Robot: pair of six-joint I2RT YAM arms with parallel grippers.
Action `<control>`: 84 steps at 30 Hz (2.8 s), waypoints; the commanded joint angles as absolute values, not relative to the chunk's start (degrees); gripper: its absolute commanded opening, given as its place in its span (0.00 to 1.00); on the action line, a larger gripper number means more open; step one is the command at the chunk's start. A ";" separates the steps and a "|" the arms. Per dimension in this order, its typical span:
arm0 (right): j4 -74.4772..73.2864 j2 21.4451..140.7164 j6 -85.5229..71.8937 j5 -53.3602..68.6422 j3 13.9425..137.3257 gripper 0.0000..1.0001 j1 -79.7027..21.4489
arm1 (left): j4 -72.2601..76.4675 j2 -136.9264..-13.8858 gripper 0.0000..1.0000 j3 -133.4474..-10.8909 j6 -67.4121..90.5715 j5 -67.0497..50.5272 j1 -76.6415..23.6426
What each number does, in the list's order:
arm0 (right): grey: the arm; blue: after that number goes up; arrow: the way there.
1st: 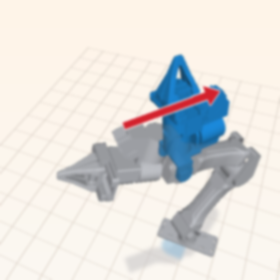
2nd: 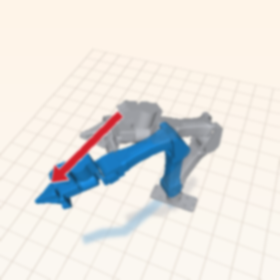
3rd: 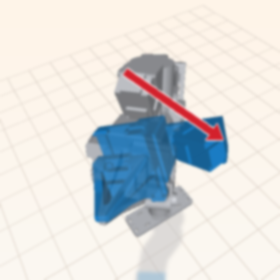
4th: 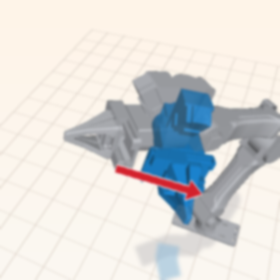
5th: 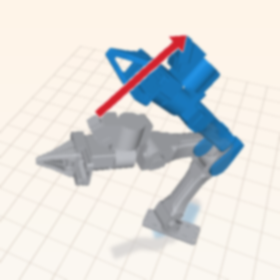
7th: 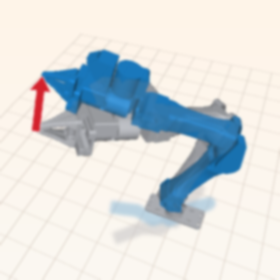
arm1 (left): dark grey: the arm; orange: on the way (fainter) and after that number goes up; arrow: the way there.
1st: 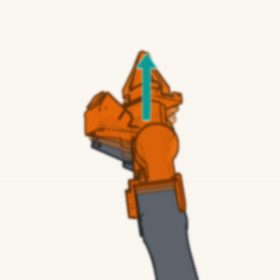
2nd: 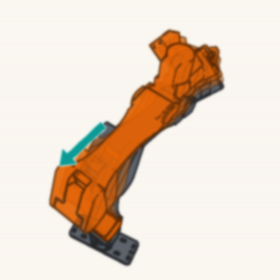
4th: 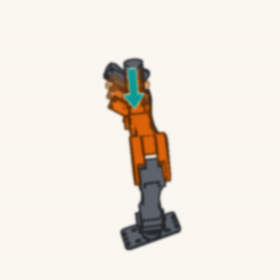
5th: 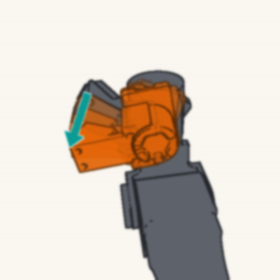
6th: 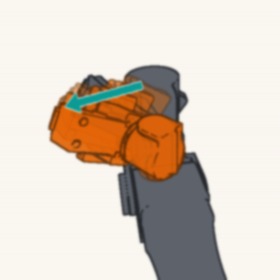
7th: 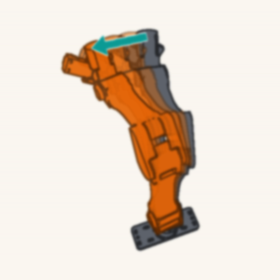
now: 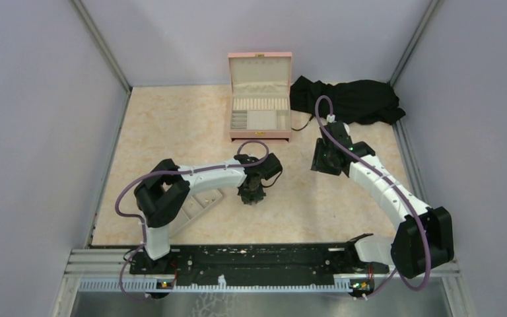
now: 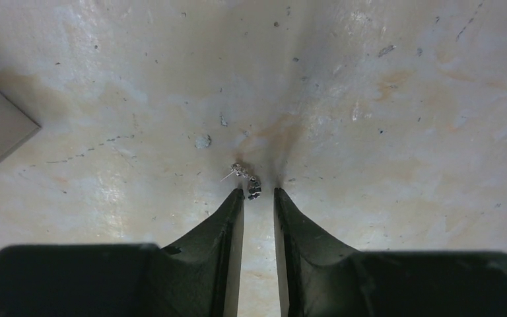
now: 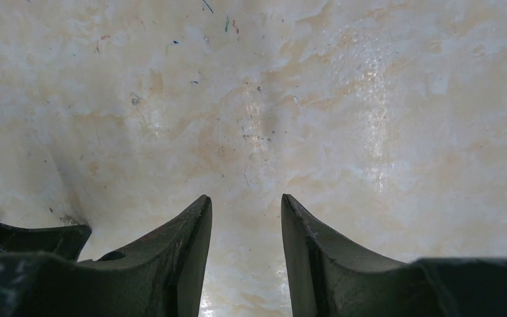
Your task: Organize the mixed jewelry
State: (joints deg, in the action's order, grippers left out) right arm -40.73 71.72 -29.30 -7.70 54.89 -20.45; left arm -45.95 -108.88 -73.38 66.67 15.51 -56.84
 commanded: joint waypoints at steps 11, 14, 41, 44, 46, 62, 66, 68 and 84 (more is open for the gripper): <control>-39.35 70.91 -29.11 -7.41 56.23 0.43 -20.10 | -44.95 -110.43 0.17 -73.71 67.14 17.56 -56.12; -39.32 70.90 -29.06 -7.29 56.10 0.43 -20.04 | -44.93 -110.18 0.11 -73.31 67.08 17.90 -56.07; -38.32 73.13 -28.61 -6.16 57.55 0.42 -20.05 | -61.22 -91.11 0.00 -72.95 63.46 25.78 -53.17; -38.13 73.55 -28.49 -6.02 57.85 0.42 -20.04 | -63.55 -87.82 0.00 -69.42 64.47 24.43 -50.27; -37.90 73.86 -28.40 -5.80 57.84 0.42 -20.04 | -64.07 -84.43 0.00 -66.57 64.88 23.49 -48.09; -36.83 76.02 -28.48 -3.75 58.63 0.42 -20.04 | -60.49 -74.34 0.00 -47.89 66.32 18.70 -36.19; -36.76 76.07 -28.52 -3.77 58.41 0.42 -20.10 | -60.01 -74.56 0.12 -47.03 66.53 18.96 -35.37; -36.71 76.11 -28.54 -3.77 58.44 0.42 -20.05 | -59.94 -74.64 0.27 -47.30 66.17 18.96 -35.00; -36.50 76.03 -28.74 -4.43 58.54 0.42 -20.09 | -52.63 -83.51 0.38 -63.87 49.96 19.20 -27.72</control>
